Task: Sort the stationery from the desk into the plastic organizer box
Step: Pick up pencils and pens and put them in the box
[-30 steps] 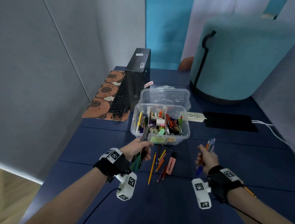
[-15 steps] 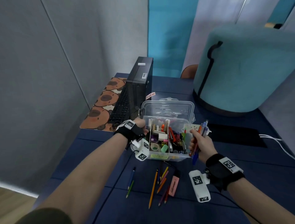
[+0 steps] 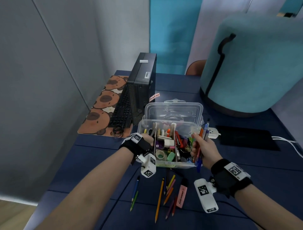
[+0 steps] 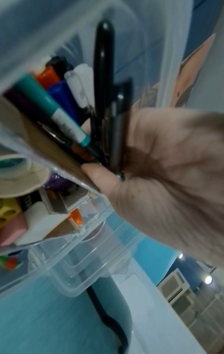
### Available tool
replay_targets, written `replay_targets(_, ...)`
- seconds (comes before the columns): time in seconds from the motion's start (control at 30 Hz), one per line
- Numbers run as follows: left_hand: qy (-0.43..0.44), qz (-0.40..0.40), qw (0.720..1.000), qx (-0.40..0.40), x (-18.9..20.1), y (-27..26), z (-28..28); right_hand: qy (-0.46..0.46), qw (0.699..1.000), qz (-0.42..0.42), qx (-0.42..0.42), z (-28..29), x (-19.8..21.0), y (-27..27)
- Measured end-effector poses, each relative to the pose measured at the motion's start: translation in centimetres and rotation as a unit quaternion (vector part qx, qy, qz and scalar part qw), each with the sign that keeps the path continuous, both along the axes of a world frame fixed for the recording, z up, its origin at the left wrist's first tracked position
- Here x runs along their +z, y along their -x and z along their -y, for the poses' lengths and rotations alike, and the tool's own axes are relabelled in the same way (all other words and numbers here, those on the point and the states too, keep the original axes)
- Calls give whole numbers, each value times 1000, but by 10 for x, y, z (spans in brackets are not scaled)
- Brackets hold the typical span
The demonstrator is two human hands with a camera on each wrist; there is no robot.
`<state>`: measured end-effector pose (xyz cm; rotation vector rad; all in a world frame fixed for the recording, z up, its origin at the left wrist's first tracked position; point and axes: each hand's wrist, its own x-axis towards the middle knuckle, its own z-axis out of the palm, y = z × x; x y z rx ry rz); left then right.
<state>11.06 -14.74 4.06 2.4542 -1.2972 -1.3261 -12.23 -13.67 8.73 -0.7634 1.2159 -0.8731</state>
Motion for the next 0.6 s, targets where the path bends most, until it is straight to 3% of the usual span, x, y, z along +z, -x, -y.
replay_targets(0.13, 17, -51, 998, 39, 12, 7, -5, -11, 1000, 16, -3, 0, 1, -1)
replay_targets(0.27, 40, -17, 997, 57, 15, 14, -3, -15, 1000, 12, 1, -2, 1, -3)
replay_targets(0.43, 66, -108, 990, 68, 4, 12, -6, -16, 1000, 9, 10, -7, 2, -8)
replay_targets(0.6, 50, -70, 994, 64, 11, 14, -10, -22, 1000, 5, 16, -8, 1, -11)
